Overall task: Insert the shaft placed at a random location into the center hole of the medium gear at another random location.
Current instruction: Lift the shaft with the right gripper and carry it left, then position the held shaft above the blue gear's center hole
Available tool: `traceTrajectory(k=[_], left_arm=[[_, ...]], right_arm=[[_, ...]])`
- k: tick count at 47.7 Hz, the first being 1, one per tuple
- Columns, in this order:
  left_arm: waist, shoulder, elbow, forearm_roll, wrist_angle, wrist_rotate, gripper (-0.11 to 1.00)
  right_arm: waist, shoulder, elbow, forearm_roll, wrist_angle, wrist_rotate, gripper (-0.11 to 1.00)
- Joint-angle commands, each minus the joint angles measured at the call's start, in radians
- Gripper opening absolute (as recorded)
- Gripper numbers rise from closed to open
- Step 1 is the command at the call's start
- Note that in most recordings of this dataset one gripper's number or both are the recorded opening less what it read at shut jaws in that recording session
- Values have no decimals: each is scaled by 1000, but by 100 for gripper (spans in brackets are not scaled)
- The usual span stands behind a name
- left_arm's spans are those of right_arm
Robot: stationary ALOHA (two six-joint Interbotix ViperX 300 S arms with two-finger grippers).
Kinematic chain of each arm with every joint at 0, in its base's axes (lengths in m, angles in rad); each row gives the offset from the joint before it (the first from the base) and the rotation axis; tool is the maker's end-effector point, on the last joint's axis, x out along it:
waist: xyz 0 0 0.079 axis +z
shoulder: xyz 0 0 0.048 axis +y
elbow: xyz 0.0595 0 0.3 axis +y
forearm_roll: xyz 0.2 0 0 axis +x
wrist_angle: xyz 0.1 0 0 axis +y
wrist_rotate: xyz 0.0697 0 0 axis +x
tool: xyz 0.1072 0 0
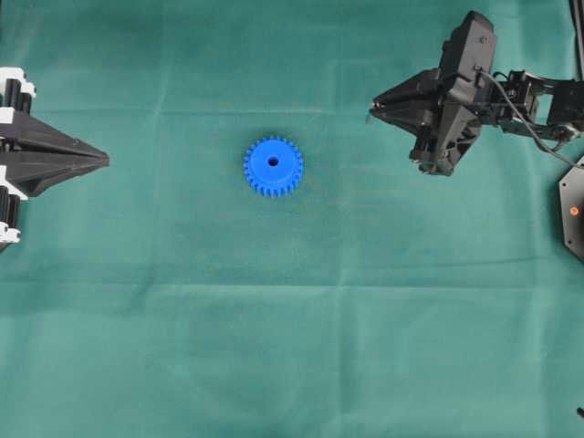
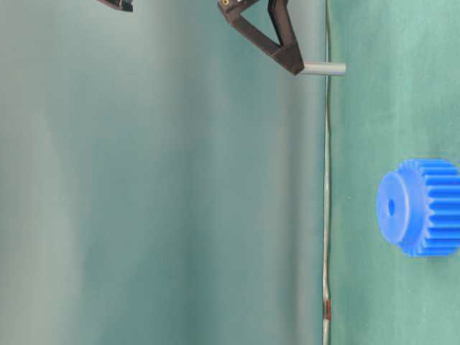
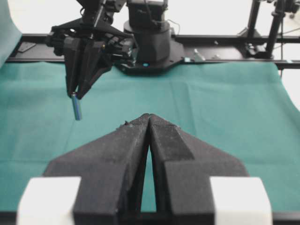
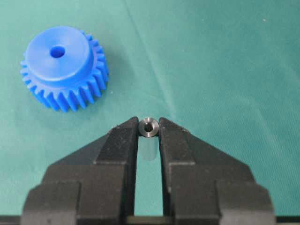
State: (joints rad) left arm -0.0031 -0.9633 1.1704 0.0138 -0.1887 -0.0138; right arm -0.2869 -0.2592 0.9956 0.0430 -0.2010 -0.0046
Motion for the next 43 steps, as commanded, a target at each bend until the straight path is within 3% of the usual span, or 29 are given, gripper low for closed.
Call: traceTrajectory(k=[1, 26, 43], left_arm=[[-2, 9, -20, 3, -2, -2, 0], [-2, 3, -21, 2, -2, 0, 0], [-2, 3, -21, 2, -2, -2, 0]], right_arm=[[21, 11, -41, -2, -18, -9, 13], [130, 249, -308, 2, -51, -3, 13], [150, 322, -383, 2, -49, -3, 13]])
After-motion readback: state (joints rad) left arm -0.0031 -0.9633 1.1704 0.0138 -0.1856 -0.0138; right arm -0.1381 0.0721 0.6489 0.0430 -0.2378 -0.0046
